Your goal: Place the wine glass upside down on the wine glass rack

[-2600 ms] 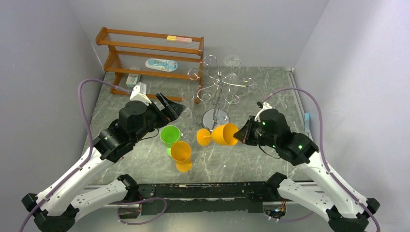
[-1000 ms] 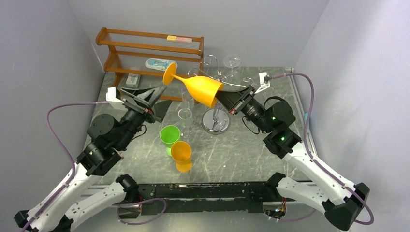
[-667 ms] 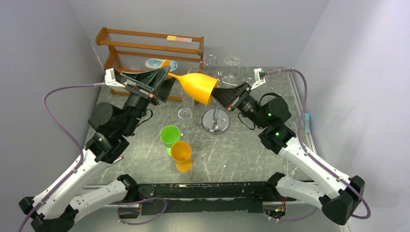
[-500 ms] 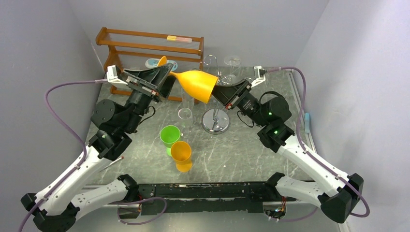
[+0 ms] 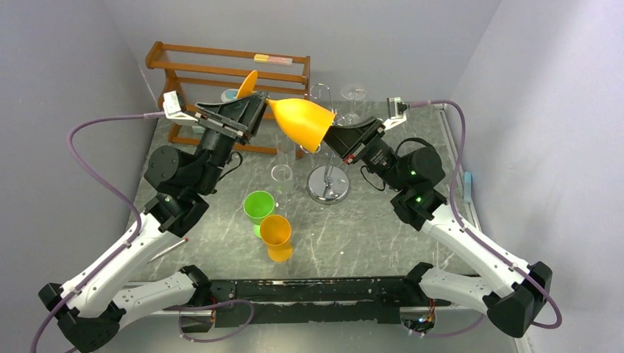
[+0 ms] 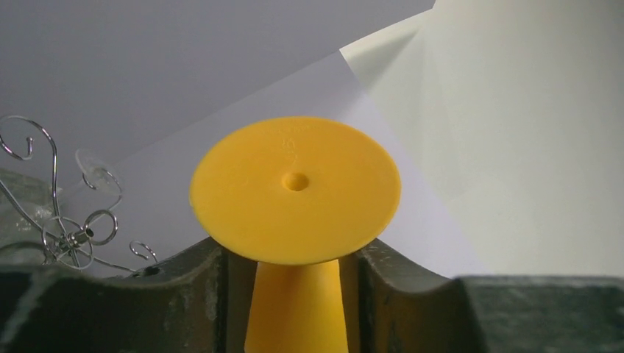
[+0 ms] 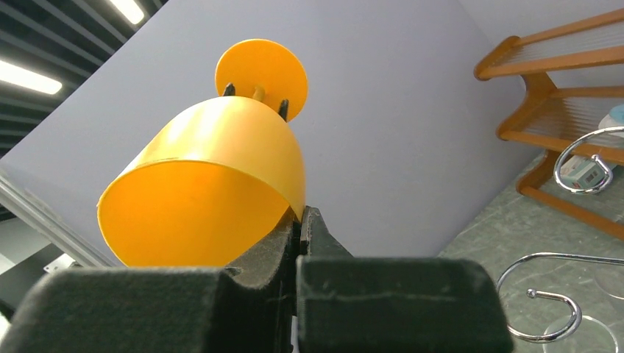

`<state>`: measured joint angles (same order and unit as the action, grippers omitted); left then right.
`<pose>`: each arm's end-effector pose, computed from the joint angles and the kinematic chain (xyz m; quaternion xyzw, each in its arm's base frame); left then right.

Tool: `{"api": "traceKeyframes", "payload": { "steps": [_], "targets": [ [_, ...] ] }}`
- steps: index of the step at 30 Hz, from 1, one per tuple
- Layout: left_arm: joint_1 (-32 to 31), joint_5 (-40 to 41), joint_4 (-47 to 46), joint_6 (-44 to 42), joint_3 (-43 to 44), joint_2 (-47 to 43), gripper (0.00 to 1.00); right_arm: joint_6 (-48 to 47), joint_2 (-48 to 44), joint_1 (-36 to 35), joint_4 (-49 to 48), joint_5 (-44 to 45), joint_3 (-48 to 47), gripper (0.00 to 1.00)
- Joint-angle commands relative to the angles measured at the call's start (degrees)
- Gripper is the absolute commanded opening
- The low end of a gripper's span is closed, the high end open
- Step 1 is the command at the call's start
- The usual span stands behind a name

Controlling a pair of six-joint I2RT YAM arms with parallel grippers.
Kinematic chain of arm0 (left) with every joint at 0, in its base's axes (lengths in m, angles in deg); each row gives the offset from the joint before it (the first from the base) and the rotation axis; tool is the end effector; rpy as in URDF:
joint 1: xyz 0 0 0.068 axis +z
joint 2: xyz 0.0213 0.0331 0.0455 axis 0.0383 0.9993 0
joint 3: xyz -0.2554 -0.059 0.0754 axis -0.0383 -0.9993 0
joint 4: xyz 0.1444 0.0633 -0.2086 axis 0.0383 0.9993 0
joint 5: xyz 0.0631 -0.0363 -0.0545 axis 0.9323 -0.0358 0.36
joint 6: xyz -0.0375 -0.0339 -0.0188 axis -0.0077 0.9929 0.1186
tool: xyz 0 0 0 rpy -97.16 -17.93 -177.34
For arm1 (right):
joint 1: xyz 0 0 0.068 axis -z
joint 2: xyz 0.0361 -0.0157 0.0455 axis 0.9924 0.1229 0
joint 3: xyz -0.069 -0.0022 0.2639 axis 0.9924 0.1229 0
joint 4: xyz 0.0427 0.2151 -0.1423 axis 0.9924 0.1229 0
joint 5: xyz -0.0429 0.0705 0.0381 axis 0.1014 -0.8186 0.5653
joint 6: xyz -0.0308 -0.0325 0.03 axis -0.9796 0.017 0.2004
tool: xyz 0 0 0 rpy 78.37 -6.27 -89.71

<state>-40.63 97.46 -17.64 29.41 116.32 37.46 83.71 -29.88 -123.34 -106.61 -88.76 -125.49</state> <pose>0.1480 -0.1247 0.4763 -0.2222 0.4760 -0.6640 0.5321 0.1692 0.1545 0.4302 -0.0281 0.5314 0.6637 0.5257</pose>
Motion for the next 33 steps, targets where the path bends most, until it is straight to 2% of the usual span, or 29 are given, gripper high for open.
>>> {"api": "traceKeyframes", "payload": {
  "steps": [1,4,7,10,12,16,18,20,26,33],
  "targets": [
    [0.24,2.39,-7.3,-2.75,1.11,0.77,0.43,-1.0,0.49,-0.56,-0.81,-2.84,-0.74,0.0],
    [0.22,2.57,-9.23,-4.8,0.91,1.25,0.32,-1.49,0.41,-0.59,-0.47,-3.34,-0.42,0.0],
    [0.2,1.57,-11.42,-8.17,0.93,1.79,0.06,-1.91,-0.06,-0.61,0.4,-2.92,0.08,0.0],
    [0.21,-0.33,-13.41,-12.36,0.97,2.25,0.05,-2.63,-0.97,-0.63,2.09,-1.64,0.4,0.01],
    [0.2,-1.88,-14.87,-16.27,0.77,2.23,0.05,-3.39,-1.97,-0.62,5.01,0.09,0.23,0.14],
    [0.18,-5.07,-14.78,-25.59,0.86,1.29,0.05,-6.12,-5.78,-0.58,13.57,4.71,1.0,0.48],
    [0.2,-6.63,-13.1,-30.29,0.94,0.41,0.05,-7.99,-8.64,-0.58,17.93,7.61,1.87,0.6],
    [0.2,-8.43,-10.36,-35.84,1.17,-0.64,0.05,-10.76,-11.8,-0.59,22.54,9.71,2.32,0.67],
    [0.24,-20.7,-2.76,-50.34,3.24,-1.36,0.05,-19.68,-16.41,-0.59,35.46,11.39,-2.33,0.78],
    [0.18,-39.01,3.23,-58.59,9.2,1.95,0.05,-28.89,-10.98,-0.61,42.96,4.1,-15.1,0.8]
  ]
}}
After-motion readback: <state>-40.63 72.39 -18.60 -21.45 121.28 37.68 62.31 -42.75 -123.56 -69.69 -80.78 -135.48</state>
